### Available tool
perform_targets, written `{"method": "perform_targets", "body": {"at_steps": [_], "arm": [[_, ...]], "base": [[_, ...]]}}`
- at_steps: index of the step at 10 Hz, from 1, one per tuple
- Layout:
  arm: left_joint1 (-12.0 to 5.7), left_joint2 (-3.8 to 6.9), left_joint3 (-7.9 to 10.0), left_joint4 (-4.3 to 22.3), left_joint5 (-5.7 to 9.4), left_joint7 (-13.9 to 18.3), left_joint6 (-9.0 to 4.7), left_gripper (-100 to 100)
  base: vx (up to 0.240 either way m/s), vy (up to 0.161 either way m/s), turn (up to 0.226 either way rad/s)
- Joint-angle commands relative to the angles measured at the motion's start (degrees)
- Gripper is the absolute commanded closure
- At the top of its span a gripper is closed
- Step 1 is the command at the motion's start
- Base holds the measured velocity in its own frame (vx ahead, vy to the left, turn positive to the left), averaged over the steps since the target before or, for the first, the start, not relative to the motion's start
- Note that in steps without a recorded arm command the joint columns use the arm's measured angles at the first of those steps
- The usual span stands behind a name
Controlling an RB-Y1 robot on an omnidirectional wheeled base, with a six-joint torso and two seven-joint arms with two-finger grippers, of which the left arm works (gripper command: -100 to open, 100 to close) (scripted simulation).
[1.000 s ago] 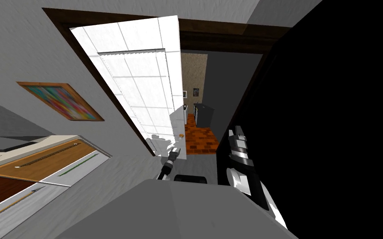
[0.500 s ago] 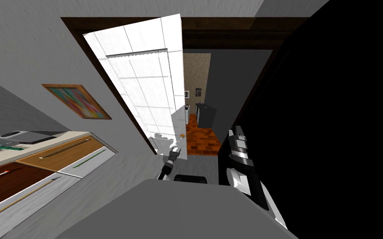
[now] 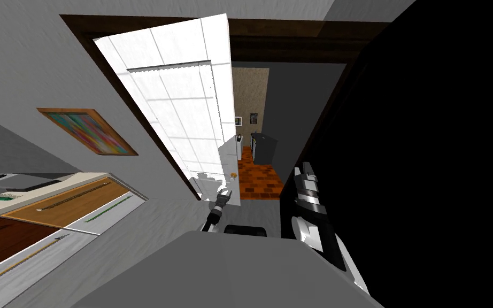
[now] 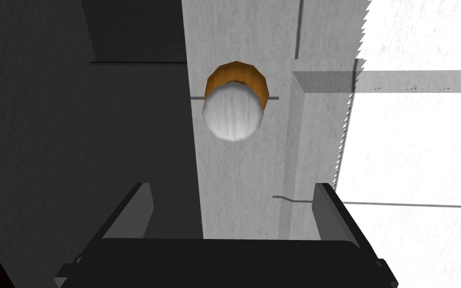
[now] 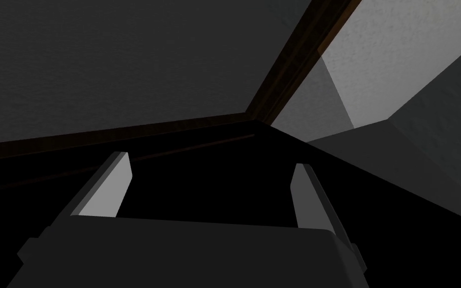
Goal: Pull the door open
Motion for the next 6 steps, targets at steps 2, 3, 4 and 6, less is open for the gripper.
{"method": "perform_targets", "body": {"at_steps": [2,3,4,6], "arm": [[-1.8,1.05,2.62,2.31,1.22,-0.33,-0.13,-100],[-1.8,1.05,2.62,2.31,1.22,-0.33,-0.13,-100],[-2.25,0.92,3.53,2.88,1.61,-0.5,-0.09,-100],[-3.3,-0.07,5.72,4.03,2.56,-1.11,-0.05,-100]], "base": [[-0.044,0.067,-0.232],[-0.029,0.039,-0.029],[-0.019,0.015,-0.071],[0.049,-0.013,-0.165]]}}
